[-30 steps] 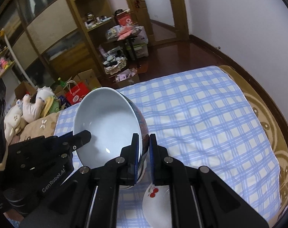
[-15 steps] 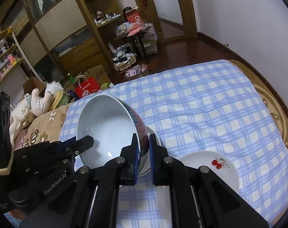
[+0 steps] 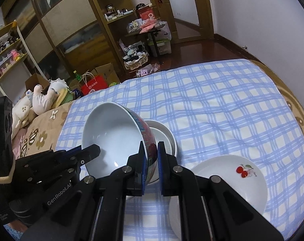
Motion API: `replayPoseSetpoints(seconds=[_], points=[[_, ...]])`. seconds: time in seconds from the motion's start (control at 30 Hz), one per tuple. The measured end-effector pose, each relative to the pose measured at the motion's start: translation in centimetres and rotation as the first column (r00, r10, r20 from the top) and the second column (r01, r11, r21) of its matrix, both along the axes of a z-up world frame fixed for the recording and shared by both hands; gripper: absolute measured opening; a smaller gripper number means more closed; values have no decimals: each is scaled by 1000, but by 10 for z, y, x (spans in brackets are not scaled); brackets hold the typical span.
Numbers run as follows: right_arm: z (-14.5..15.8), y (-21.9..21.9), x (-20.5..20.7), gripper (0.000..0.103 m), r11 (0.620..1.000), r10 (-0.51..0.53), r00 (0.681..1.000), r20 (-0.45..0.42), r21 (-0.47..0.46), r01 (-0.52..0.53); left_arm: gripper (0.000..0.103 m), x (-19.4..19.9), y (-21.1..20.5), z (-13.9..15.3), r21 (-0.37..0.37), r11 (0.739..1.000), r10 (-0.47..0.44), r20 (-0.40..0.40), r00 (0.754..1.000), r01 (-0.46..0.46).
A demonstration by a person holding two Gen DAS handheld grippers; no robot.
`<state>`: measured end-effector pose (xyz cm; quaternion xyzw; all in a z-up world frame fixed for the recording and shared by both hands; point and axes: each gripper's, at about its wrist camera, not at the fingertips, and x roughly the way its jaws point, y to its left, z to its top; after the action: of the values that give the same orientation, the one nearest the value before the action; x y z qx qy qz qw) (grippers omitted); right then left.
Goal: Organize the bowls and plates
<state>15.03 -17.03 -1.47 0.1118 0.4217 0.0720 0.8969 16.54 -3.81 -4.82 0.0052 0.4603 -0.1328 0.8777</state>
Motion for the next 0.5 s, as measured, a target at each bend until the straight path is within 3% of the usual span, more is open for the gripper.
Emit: replayPoseSetpoints(seconds=[0.5], points=[[-37,5,24,11,1000,13,998,-58,9,-12,10,23,4,-32,20,1000,19,-48,999,-18]])
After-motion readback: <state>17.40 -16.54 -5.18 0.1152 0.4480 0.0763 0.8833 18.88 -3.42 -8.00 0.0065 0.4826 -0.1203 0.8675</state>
